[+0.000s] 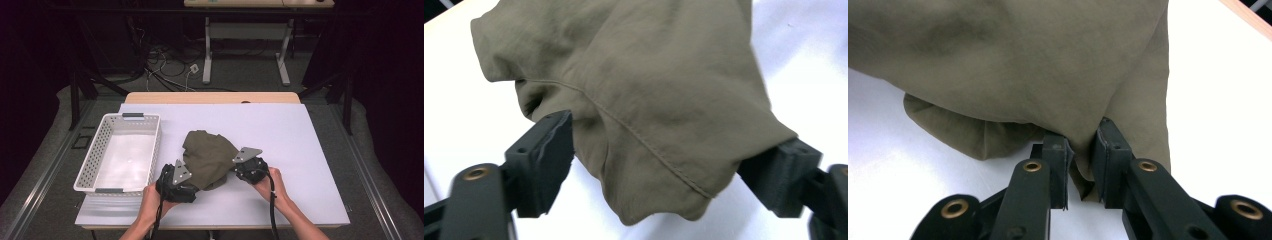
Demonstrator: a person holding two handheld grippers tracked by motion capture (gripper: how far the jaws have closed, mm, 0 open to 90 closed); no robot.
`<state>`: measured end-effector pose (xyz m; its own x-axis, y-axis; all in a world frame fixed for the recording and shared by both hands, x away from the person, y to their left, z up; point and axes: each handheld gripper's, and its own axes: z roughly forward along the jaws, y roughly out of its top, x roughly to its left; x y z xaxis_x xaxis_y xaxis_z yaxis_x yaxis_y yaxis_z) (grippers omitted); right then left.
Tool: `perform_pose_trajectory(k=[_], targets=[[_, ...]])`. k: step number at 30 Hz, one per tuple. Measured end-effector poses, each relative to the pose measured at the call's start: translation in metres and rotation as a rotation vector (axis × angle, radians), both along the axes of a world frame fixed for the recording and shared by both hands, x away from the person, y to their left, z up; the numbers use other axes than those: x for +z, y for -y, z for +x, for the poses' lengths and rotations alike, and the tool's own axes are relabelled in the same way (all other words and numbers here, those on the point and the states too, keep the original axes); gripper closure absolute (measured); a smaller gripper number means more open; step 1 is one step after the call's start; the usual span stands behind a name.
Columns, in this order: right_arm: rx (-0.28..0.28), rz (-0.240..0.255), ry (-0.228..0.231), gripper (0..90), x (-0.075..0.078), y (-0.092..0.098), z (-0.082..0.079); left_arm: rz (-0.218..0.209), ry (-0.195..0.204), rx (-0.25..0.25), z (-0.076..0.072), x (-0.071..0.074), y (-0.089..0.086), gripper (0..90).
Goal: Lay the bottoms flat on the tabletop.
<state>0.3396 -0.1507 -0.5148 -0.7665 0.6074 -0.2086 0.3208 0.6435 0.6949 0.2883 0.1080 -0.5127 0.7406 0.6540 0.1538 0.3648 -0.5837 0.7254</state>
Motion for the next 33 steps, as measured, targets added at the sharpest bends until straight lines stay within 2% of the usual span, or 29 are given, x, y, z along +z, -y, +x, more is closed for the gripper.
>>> perform_pose_trajectory(k=[2, 8, 9, 12, 16, 22, 25, 26, 28, 31, 33], targets=[[0.004, -0.001, 0.009, 78.5, 0.002, -0.002, 0.001, 0.007, 0.01, -0.009, -0.002, 0.002, 0.001, 17.3], [-0.006, 0.011, 0.007, 78.6, 0.009, -0.006, 0.002, 0.044, 0.007, -0.042, -0.003, 0.004, 0.009, 14.7], [-0.007, 0.015, 0.01, 78.7, 0.01, -0.007, 0.003, 0.06, 0.017, -0.045, -0.002, 0.003, 0.011, 14.3], [-0.01, 0.019, 0.006, 78.6, 0.011, -0.009, 0.003, 0.068, 0.005, -0.05, 0.003, 0.003, 0.017, 13.2], [-0.009, 0.017, 0.011, 78.7, 0.013, -0.013, 0.005, 0.093, 0.014, -0.05, 0.012, 0.004, 0.026, 11.2], [-0.004, 0.025, -0.009, 78.7, 0.013, -0.018, 0.007, 0.116, -0.018, -0.039, 0.025, -0.006, 0.033, 12.1], [0.006, 0.028, -0.012, 78.8, 0.012, -0.02, 0.006, 0.112, -0.008, -0.024, 0.026, -0.011, 0.033, 21.0], [0.01, 0.031, -0.015, 80.1, 0.011, -0.02, 0.006, 0.116, 0.005, -0.023, 0.027, -0.012, 0.031, 25.7], [0.014, 0.032, -0.023, 80.2, 0.009, -0.019, 0.006, 0.092, 0.035, -0.004, 0.026, -0.015, 0.029, 37.0], [0.024, 0.031, -0.035, 77.6, 0.004, -0.017, 0.006, 0.069, 0.036, 0.007, 0.027, -0.018, 0.026, 53.7], [0.023, 0.035, -0.052, 73.0, 0.003, -0.015, 0.005, 0.057, 0.036, 0.01, 0.027, -0.019, 0.025, 61.1]])
